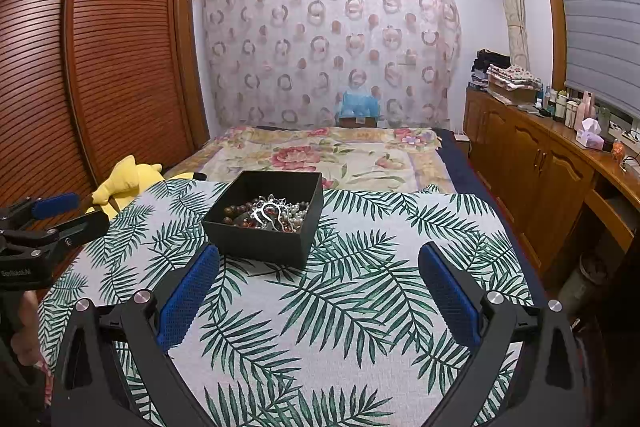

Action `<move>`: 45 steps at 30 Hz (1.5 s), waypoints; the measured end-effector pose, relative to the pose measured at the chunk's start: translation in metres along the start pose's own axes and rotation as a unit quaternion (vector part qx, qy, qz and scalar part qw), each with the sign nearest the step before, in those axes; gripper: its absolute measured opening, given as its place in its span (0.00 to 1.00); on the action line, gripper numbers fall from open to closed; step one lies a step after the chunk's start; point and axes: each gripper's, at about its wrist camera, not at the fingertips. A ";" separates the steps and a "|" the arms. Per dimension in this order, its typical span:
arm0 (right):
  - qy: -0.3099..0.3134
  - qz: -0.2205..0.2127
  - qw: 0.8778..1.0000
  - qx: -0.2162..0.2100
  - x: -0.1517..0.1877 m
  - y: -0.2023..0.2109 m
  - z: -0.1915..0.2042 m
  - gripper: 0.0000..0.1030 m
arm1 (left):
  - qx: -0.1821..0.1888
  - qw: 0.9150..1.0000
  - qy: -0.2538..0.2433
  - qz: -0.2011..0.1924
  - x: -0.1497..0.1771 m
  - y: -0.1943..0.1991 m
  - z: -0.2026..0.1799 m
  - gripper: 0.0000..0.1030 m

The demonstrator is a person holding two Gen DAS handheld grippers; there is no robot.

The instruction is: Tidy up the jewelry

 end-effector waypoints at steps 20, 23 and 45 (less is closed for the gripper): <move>-0.001 0.001 1.000 0.000 0.001 -0.002 0.000 0.97 | 0.000 1.000 -0.001 0.000 0.001 0.000 0.001 0.92; -0.001 0.001 1.000 -0.001 0.001 -0.002 0.000 0.97 | 0.000 1.000 0.000 0.000 -0.001 0.000 0.001 0.92; -0.001 0.000 1.000 -0.001 0.000 -0.001 0.000 0.97 | 0.000 1.000 0.000 -0.001 0.001 0.000 0.002 0.92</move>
Point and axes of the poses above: each gripper's, at about its wrist camera, not at the fingertips, and y roughly against the way its jaws point, z to its left, x to its underside, and after that the axes turned 15 degrees about -x, right-handed
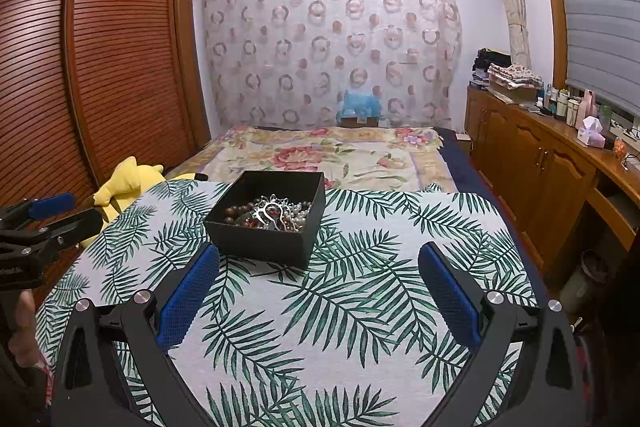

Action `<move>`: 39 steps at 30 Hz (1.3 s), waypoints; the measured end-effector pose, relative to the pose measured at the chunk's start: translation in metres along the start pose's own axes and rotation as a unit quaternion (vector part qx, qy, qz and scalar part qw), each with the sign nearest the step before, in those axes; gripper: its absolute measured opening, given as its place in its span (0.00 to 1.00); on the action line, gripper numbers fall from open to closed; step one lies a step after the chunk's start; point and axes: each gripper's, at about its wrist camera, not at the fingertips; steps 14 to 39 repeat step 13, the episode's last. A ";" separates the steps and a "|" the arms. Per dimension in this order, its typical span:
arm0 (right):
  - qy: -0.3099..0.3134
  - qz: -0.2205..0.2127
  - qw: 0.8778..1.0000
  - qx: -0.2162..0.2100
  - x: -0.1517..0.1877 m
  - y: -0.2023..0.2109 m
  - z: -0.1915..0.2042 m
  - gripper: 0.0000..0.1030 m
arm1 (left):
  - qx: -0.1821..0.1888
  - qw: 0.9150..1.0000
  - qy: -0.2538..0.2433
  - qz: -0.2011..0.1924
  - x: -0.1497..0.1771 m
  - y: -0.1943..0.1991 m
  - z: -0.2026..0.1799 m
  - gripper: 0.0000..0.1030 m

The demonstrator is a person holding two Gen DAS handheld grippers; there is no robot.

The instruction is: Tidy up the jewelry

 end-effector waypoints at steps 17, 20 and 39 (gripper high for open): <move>0.001 0.001 1.000 0.001 -0.001 0.001 0.000 0.97 | 0.001 1.000 0.002 0.000 0.000 0.001 0.000 0.92; 0.001 0.001 1.000 0.001 -0.001 0.001 0.000 0.97 | 0.001 1.000 0.002 0.000 0.000 0.001 0.000 0.92; 0.001 0.001 1.000 0.001 -0.001 0.001 0.000 0.97 | 0.001 1.000 0.002 0.000 0.000 0.001 0.000 0.92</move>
Point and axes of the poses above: each gripper's, at about its wrist camera, not at the fingertips, and y roughly against the way its jaws point, z to its left, x to its underside, and after that the axes turned 15 degrees about -x, right-handed
